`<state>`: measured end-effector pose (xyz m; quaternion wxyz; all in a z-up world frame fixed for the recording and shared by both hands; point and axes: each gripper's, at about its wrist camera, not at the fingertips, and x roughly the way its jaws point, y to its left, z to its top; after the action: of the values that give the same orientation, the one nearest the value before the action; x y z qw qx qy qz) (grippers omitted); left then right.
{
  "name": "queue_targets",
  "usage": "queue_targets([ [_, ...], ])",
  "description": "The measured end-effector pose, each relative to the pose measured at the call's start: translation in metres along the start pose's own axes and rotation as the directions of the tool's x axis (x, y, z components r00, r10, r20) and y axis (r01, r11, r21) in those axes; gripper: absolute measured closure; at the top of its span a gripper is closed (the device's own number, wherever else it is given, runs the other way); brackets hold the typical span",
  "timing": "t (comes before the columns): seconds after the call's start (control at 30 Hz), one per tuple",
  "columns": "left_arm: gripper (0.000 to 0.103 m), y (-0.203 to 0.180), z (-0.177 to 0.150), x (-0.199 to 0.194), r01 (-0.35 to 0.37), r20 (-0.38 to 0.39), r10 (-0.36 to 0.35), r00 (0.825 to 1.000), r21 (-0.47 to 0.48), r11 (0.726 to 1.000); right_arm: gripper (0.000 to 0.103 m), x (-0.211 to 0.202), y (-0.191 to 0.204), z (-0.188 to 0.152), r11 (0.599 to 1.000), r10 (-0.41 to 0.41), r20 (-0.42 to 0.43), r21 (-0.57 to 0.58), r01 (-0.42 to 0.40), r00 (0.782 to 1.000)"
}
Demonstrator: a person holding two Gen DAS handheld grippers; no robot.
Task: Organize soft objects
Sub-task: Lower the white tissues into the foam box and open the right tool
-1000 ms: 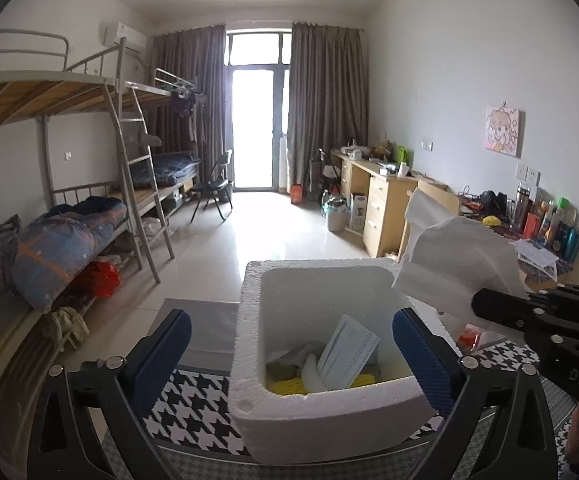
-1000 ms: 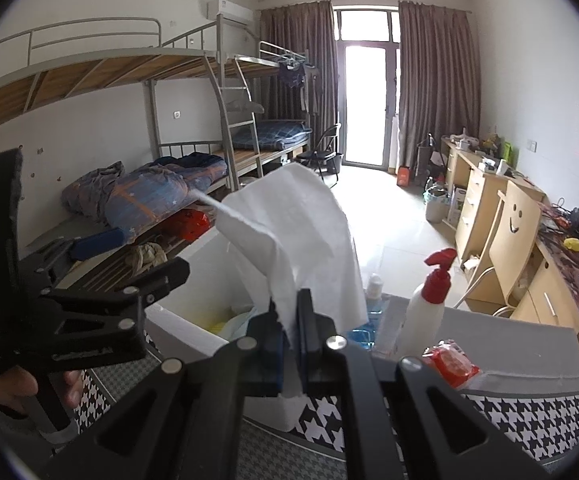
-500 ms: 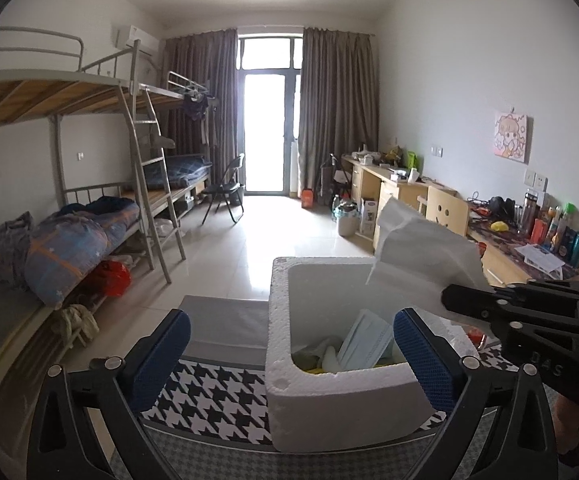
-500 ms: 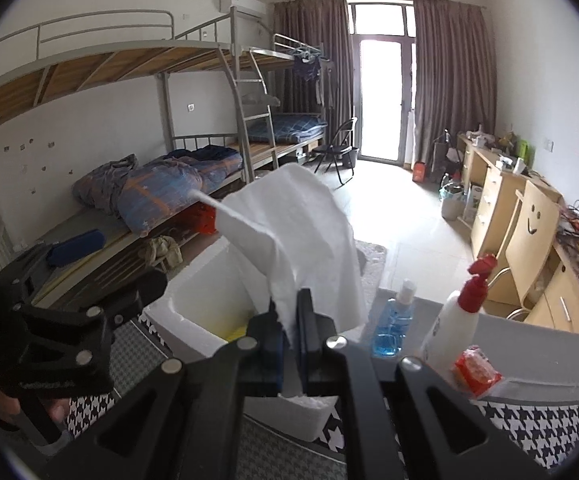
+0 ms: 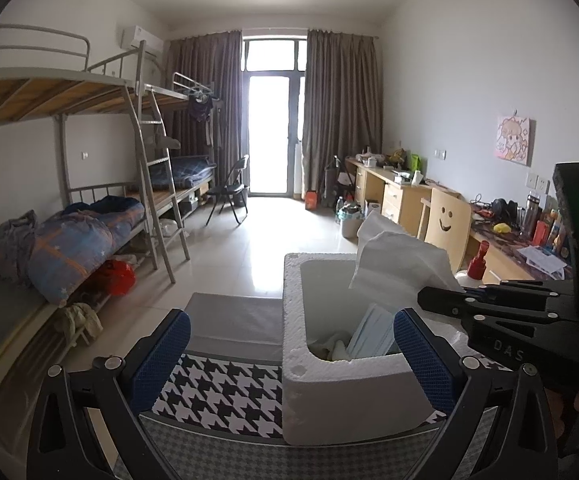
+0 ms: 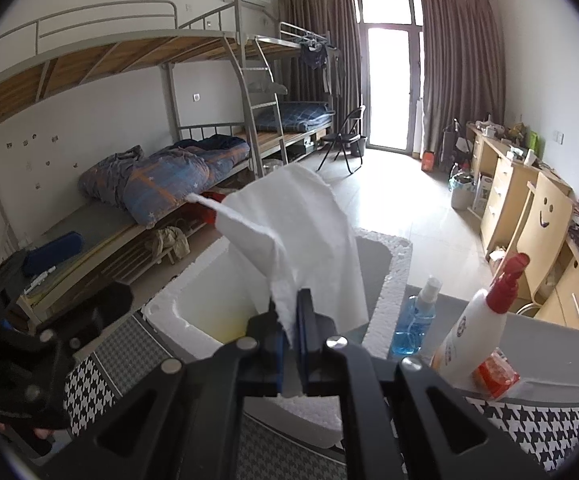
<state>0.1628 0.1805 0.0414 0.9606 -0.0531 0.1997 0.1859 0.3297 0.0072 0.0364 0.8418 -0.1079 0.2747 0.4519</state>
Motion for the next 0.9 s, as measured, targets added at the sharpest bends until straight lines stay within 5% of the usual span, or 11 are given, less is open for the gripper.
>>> queue_targets([
  [0.3, 0.001, 0.003, 0.0, 0.003, -0.011, -0.01, 0.011, 1.0, -0.007, 1.0, 0.093, 0.013, -0.004, 0.002, 1.0, 0.005, -0.029, 0.012, -0.005, 1.0],
  [0.5, 0.001, 0.004, 0.0, 0.004, -0.011, -0.009, 0.011, 1.0, -0.006, 1.0, 0.064, 0.018, -0.005, 0.002, 1.0, 0.002, -0.038, 0.011, -0.002, 0.999],
  [0.57, 0.001, 0.005, -0.001, 0.004, -0.009, -0.009, 0.009, 1.0, -0.007, 1.0, 0.046, 0.017, -0.005, 0.001, 1.0, 0.005, -0.037, 0.01, -0.005, 0.999],
  [0.9, 0.001, 0.004, 0.001, 0.004, -0.009, -0.009, 0.009, 1.0, 0.0, 1.0, 0.034, 0.001, -0.003, 0.002, 1.0, 0.017, 0.003, 0.0, -0.017, 1.0],
])
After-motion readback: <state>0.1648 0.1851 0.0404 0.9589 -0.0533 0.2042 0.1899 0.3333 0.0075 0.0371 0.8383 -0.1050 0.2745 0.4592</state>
